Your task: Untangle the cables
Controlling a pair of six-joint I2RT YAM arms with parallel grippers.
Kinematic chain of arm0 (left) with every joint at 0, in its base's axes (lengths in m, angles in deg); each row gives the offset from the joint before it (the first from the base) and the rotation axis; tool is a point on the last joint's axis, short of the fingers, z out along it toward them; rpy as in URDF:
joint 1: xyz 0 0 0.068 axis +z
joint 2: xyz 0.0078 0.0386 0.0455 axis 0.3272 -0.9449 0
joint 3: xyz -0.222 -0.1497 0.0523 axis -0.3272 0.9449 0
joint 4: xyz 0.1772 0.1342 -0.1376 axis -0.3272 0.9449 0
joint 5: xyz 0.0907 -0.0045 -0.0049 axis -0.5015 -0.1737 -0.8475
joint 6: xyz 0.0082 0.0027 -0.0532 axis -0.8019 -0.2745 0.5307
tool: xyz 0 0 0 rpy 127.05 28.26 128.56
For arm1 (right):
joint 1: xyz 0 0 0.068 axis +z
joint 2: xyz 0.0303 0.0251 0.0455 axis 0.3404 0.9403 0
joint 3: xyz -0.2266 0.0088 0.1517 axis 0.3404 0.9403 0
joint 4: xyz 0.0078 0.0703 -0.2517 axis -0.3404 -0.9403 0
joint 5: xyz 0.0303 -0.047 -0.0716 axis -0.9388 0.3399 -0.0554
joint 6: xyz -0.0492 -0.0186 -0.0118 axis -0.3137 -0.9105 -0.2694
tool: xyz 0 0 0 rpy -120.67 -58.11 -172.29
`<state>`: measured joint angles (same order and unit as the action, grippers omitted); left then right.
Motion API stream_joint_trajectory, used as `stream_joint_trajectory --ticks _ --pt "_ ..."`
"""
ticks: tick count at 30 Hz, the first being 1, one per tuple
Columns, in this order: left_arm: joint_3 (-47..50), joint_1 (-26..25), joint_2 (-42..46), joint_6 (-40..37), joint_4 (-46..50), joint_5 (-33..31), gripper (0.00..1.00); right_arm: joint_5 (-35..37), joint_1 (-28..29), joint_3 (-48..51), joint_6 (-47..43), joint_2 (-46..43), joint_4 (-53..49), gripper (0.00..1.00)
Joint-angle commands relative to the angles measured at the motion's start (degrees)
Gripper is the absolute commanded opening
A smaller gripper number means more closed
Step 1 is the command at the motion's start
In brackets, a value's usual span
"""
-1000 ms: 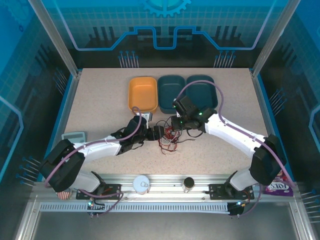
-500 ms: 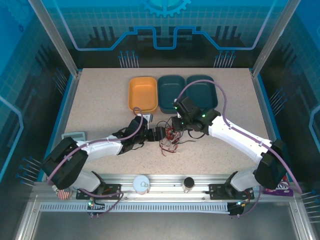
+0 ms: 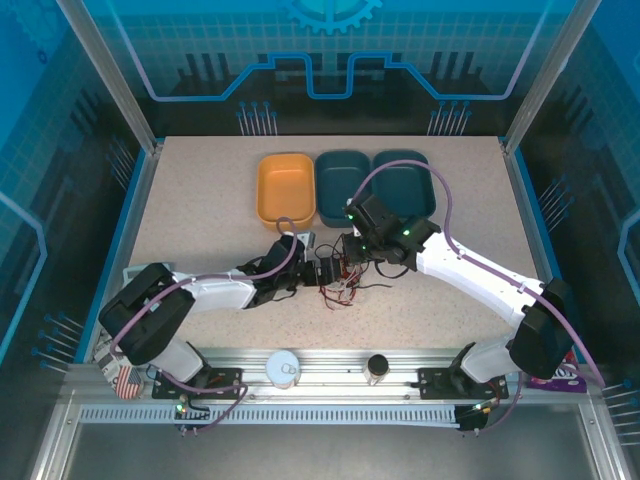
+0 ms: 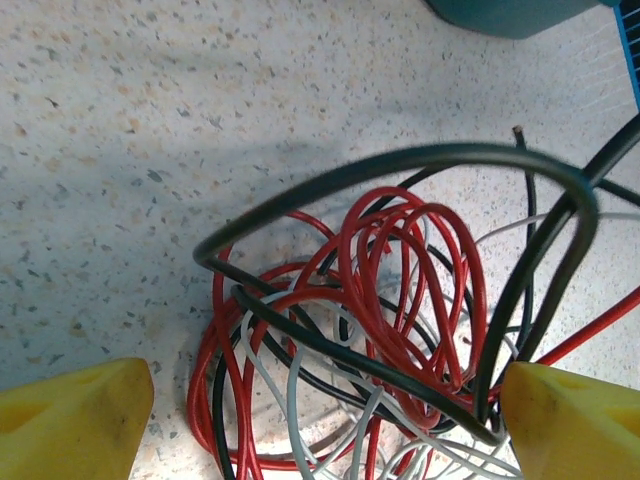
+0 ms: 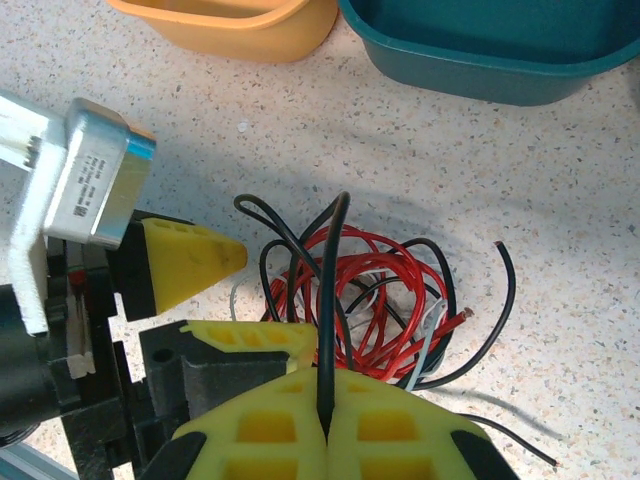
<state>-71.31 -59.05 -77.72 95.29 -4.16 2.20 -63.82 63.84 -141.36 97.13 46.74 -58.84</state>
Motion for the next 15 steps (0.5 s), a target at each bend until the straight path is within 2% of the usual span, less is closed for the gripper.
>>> stream_joint_trajectory --ticks 1,15 --pt "-1.5 -0.4 -1.7 1.5 -0.9 0.4 0.91 1.6 1.0 -1.4 0.6 -2.2 -0.9 0.00" --pt "-1.3 -0.3 -3.9 3.6 3.5 -3.1 0.91 6.8 0.9 -4.2 -0.7 -8.0 -6.0 0.00"
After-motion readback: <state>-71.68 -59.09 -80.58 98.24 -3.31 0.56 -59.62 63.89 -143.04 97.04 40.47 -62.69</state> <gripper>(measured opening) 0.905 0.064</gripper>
